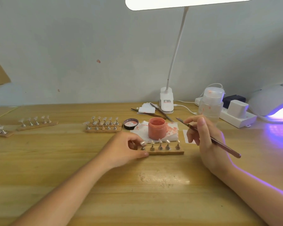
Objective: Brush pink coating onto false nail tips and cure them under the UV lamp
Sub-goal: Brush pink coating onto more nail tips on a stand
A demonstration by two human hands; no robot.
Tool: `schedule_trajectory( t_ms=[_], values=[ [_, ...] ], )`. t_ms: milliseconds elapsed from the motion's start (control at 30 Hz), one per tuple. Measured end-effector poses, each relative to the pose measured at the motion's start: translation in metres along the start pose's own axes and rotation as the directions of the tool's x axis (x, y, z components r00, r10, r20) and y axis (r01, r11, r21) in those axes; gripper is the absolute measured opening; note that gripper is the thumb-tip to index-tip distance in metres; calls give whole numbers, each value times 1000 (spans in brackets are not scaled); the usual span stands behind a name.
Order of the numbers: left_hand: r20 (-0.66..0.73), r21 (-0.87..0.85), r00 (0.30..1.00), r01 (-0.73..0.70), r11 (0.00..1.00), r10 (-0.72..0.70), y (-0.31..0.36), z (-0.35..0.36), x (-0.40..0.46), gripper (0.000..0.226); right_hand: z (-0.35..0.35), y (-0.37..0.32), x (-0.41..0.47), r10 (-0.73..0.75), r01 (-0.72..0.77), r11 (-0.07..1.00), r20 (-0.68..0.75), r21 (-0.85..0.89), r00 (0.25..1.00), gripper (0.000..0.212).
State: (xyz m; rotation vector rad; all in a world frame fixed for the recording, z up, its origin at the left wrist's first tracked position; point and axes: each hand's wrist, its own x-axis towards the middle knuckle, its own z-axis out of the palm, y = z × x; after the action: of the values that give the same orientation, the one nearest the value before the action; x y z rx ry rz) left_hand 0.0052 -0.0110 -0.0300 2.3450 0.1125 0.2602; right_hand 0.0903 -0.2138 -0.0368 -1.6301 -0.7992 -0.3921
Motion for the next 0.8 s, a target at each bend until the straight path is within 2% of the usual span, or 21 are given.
schedule_trajectory(
  t_ms=[67, 167, 300, 433, 600, 667, 800],
  values=[
    [-79, -41, 997, -13, 999, 10, 0, 12, 1, 17, 0, 0, 1, 32, -32, 999, -5, 40, 999, 34],
    [-118, -82, 993, -22, 996, 12, -4, 14, 2, 19, -1, -2, 5, 85, -81, 993, -43, 82, 995, 40],
    [-138, -85, 990, -47, 995, 35, -8, 15, 4, 19, -1, -5, 14, 153, -142, 976, -54, 166, 987, 32],
    [-180, -93, 983, -41, 995, 24, -11, 16, 6, 21, -2, -10, 29, 226, -213, 958, -47, 194, 973, 34],
    [-196, -93, 981, -22, 995, 3, -11, 17, 6, 21, 6, -13, 65, 292, -297, 947, 60, 120, 955, 29],
    [-198, -96, 980, -11, 995, -9, -10, 17, 6, 20, 13, -13, 76, 276, -284, 956, 108, 68, 955, 32],
    [-198, -150, 979, 10, 989, -40, -10, 15, 6, 19, 30, -10, 88, 220, -190, 964, 156, -184, 963, 41]
  ],
)
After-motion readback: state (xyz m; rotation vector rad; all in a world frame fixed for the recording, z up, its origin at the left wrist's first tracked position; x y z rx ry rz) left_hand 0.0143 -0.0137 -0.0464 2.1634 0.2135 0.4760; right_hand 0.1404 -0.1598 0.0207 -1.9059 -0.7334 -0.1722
